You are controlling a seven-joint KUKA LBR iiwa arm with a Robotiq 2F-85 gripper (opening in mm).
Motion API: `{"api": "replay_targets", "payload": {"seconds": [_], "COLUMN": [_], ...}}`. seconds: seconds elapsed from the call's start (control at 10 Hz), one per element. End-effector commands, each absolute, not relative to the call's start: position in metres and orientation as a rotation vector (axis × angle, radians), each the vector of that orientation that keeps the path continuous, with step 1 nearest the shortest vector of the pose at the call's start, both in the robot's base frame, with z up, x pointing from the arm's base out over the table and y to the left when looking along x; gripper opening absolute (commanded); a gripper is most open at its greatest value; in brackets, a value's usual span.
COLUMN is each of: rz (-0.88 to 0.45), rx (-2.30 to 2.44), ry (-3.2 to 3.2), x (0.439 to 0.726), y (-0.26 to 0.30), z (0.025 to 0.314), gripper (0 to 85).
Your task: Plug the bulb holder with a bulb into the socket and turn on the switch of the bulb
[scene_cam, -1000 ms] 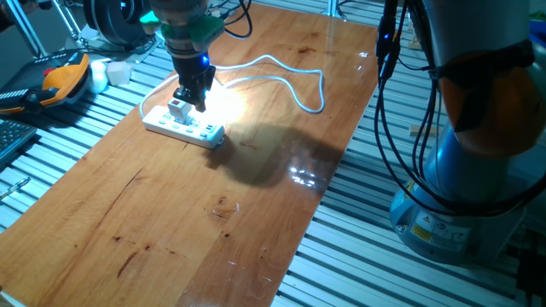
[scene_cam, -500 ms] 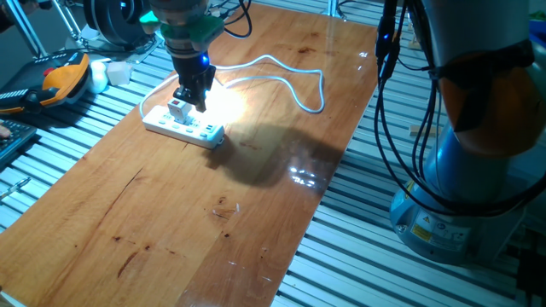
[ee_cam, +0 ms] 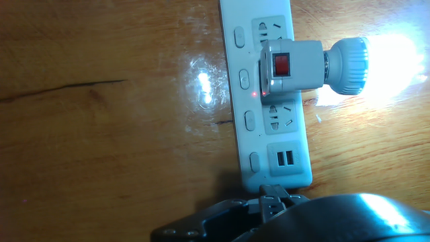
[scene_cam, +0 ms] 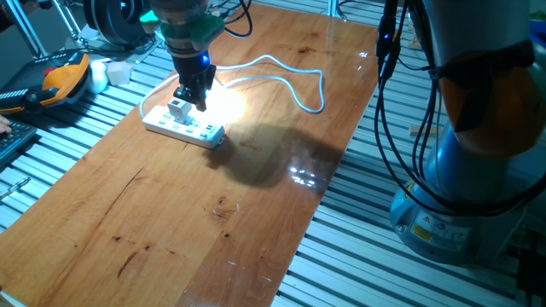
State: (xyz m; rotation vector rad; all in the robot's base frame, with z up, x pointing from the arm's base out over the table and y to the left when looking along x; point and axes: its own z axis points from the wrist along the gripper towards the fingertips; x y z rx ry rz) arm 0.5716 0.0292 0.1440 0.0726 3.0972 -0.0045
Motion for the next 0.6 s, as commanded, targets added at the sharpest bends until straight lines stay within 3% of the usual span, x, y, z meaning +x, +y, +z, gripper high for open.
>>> {"api": "replay_targets", "payload": {"seconds": [0.0, 0.5], "rz": [-0.005, -0.008], "rx": [0.073, 0.068], "ry": [3.097, 3.096], "x": [0.5714, 0.5718], "y": [0.0291, 0.0284], "z": [0.1444, 0.1448], "gripper": [0.0, 0.0]}}
